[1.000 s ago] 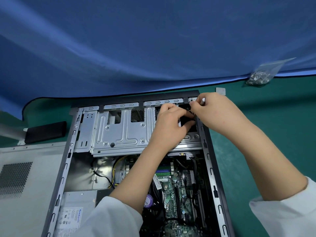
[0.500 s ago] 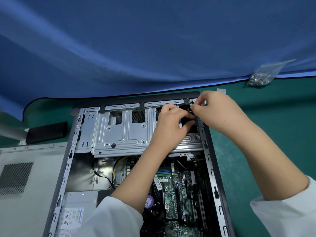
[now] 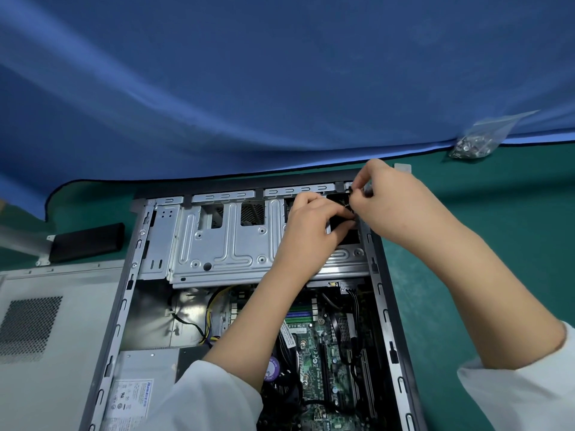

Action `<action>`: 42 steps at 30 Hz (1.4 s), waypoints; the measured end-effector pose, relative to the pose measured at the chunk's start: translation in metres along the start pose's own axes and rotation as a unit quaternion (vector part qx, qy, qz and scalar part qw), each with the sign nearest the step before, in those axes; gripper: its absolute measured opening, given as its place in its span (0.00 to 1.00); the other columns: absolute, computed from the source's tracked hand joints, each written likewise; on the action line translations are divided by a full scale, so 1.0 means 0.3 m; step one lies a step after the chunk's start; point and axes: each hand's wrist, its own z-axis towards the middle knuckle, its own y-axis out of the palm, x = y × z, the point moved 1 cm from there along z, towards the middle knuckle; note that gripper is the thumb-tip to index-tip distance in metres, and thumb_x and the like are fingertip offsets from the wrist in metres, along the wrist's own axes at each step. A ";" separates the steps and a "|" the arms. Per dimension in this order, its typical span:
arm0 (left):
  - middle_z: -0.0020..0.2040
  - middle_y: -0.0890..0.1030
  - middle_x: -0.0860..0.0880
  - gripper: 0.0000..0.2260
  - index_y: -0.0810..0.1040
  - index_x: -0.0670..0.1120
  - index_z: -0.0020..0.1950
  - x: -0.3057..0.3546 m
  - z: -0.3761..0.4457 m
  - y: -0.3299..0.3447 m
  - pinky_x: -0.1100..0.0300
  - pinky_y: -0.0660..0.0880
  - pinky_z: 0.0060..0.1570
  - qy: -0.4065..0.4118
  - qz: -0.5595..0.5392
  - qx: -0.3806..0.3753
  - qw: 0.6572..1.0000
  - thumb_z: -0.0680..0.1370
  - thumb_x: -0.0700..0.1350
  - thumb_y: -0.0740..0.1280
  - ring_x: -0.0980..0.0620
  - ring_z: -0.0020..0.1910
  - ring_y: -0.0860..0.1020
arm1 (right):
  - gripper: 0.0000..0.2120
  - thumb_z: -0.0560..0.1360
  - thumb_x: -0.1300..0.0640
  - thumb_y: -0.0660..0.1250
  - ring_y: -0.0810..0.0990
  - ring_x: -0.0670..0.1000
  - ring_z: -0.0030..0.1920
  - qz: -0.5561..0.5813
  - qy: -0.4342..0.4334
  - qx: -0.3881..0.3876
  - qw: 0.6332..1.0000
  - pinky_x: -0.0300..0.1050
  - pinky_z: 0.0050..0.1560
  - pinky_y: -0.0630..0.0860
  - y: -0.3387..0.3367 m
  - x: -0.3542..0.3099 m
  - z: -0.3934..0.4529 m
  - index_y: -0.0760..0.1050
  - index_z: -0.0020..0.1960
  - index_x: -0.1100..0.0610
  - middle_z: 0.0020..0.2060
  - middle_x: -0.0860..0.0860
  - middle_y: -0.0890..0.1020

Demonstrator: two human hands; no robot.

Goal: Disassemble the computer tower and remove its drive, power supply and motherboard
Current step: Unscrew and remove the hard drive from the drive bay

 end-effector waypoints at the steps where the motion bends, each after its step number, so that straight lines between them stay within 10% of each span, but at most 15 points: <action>1: 0.43 0.79 0.57 0.04 0.83 0.46 0.47 0.000 0.000 0.000 0.67 0.63 0.53 0.002 0.001 -0.002 1.000 0.73 0.42 0.72 0.59 0.52 0.63 | 0.05 0.73 0.54 0.60 0.75 0.52 0.39 0.008 0.006 -0.014 1.000 0.44 0.33 0.66 -0.005 0.003 -0.001 0.69 0.48 0.52 0.38 0.48 0.78; 25: 0.45 0.79 0.54 0.06 0.82 0.44 0.49 0.023 -0.005 -0.004 0.55 0.67 0.58 0.007 0.025 -0.026 0.999 0.73 0.42 0.71 0.55 0.53 0.66 | 0.09 0.76 0.46 0.57 0.75 0.55 0.40 -0.087 0.013 -0.015 0.996 0.43 0.35 0.64 -0.014 0.002 -0.002 0.74 0.43 0.47 0.34 0.46 0.75; 42: 0.43 0.77 0.50 0.06 0.74 0.47 0.42 0.079 0.043 -0.028 0.57 0.64 0.52 0.005 0.174 -0.109 0.979 0.74 0.47 0.69 0.48 0.51 0.68 | 0.03 0.68 0.53 0.66 0.70 0.44 0.30 0.070 0.041 -0.049 0.996 0.41 0.31 0.64 -0.001 0.023 0.008 0.75 0.38 0.45 0.27 0.44 0.72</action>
